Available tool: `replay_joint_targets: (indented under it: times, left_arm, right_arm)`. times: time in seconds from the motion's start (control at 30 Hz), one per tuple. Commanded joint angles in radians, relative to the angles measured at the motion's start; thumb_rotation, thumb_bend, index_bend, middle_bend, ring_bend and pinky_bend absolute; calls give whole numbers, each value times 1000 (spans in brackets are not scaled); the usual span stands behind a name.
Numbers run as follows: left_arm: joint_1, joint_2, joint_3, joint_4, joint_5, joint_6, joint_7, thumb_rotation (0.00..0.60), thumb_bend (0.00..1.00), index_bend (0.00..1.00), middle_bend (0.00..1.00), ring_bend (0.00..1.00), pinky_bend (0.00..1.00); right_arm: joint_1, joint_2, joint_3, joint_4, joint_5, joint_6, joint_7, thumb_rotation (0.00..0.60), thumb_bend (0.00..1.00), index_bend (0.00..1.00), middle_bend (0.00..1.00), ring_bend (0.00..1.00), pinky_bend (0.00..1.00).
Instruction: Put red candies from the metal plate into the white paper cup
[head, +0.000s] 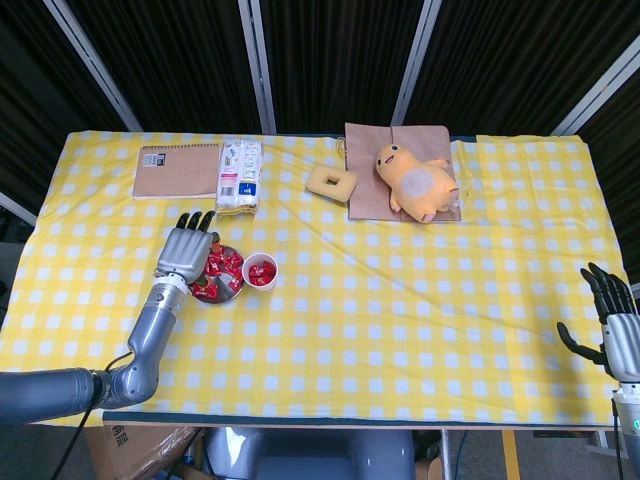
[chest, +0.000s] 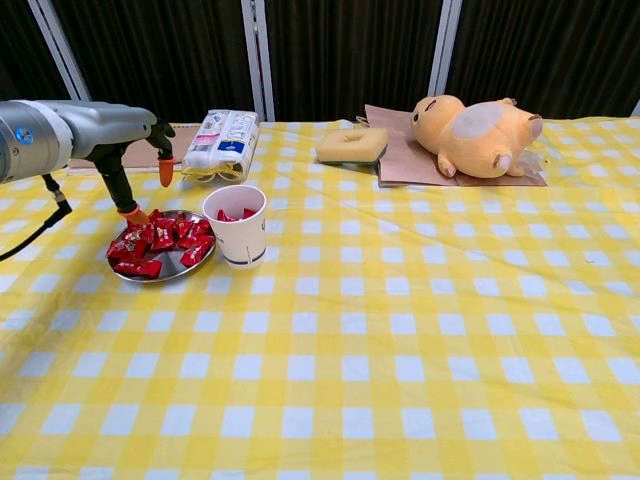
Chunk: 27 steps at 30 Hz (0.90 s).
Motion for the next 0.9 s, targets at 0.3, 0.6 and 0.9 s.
replay_joint_targets:
  times: [0.3, 0.6, 0.9]
  left_arm:
    - [7, -46, 41, 101, -68, -23, 48, 600, 167, 403, 0, 0, 16]
    - [13, -77, 54, 146, -74, -41, 62, 600, 195, 453, 0, 0, 16]
    - [10, -89, 57, 149, -80, -47, 83, 600, 209, 481, 0, 0, 16]
  right_arm:
    - [2, 0, 2, 0, 3, -6, 4, 600, 409, 0, 4, 0, 0]
    - [3, -1, 2, 1, 3, -7, 4, 600, 410, 0, 4, 0, 0]
    - [2, -1, 3, 1, 4, -5, 6, 600, 409, 0, 4, 0, 0]
